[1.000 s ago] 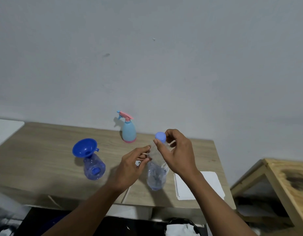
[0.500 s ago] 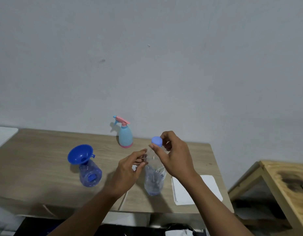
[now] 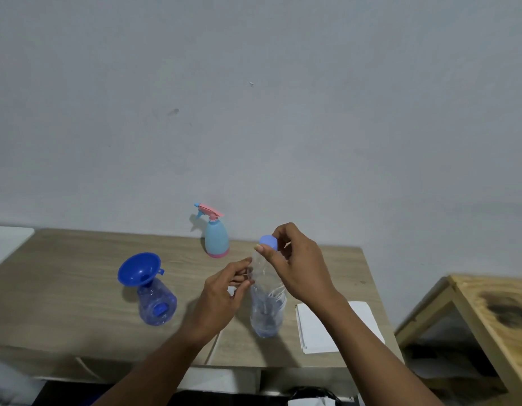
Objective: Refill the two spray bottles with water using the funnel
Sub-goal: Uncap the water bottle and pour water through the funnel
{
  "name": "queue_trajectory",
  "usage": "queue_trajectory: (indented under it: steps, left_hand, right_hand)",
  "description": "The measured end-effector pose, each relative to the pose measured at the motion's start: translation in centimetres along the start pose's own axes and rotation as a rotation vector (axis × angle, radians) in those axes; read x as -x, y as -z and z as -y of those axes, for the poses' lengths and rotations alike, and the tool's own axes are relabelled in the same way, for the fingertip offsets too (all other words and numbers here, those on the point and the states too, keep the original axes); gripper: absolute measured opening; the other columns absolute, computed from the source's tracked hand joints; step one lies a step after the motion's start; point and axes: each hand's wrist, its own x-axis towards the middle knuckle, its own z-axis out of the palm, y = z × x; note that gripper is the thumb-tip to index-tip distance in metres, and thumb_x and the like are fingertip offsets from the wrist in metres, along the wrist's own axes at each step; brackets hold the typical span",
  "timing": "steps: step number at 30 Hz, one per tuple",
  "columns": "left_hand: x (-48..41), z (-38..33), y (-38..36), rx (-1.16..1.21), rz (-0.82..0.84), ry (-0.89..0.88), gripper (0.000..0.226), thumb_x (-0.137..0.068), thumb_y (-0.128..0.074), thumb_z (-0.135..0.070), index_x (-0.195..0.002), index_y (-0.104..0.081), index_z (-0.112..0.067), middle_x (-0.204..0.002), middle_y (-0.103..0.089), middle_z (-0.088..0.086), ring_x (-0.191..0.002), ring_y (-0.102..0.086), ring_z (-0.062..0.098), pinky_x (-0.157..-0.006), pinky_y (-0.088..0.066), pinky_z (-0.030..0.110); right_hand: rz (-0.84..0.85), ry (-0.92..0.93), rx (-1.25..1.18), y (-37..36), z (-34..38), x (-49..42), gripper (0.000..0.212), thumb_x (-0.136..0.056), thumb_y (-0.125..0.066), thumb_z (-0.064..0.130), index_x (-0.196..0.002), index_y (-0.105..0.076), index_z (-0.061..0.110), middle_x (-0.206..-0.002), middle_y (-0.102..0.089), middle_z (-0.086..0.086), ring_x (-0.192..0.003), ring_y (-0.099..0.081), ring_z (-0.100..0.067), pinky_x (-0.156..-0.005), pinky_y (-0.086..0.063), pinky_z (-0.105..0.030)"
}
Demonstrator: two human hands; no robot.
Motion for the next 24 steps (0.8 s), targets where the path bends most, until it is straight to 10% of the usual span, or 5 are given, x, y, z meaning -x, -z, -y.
queue_trajectory:
  steps: [14,19,24]
  left_hand:
    - [0.3,-0.3,0.2,-0.005,-0.013,0.046,0.06,-0.083,-0.074,0.001,-0.124,-0.053,-0.037,-0.106,-0.068,-0.02,-0.094,-0.069,0.002,-0.082,-0.059,0.022]
    - [0.1,-0.6,0.1,-0.003,-0.006,0.052,0.058,-0.084,-0.073,0.0,-0.125,-0.052,-0.037,-0.107,-0.068,-0.019,-0.095,-0.068,0.002,-0.083,-0.059,0.023]
    - [0.3,-0.4,-0.1,-0.005,-0.01,0.03,0.064,-0.084,-0.073,0.002,-0.131,-0.05,-0.035,-0.109,-0.07,-0.007,-0.095,-0.069,0.004,-0.083,-0.058,0.023]
  right_hand:
    - [0.186,0.062,0.034,1.3,0.3,0.0,0.04,-0.097,-0.054,0.049,-0.133,-0.055,0.033,-0.1,-0.056,0.012,-0.087,-0.054,-0.003,-0.084,-0.047,-0.025]
    - [0.093,0.033,0.006,0.8,0.1,-0.1,0.031,-0.086,-0.069,0.052,-0.107,-0.055,0.034,-0.09,-0.061,0.012,-0.073,-0.053,-0.003,-0.069,-0.047,-0.024]
    - [0.213,0.089,-0.033,1.4,-0.7,0.3,0.034,-0.101,-0.051,0.04,-0.135,-0.054,0.037,-0.101,-0.055,0.009,-0.093,-0.056,-0.009,-0.086,-0.045,-0.025]
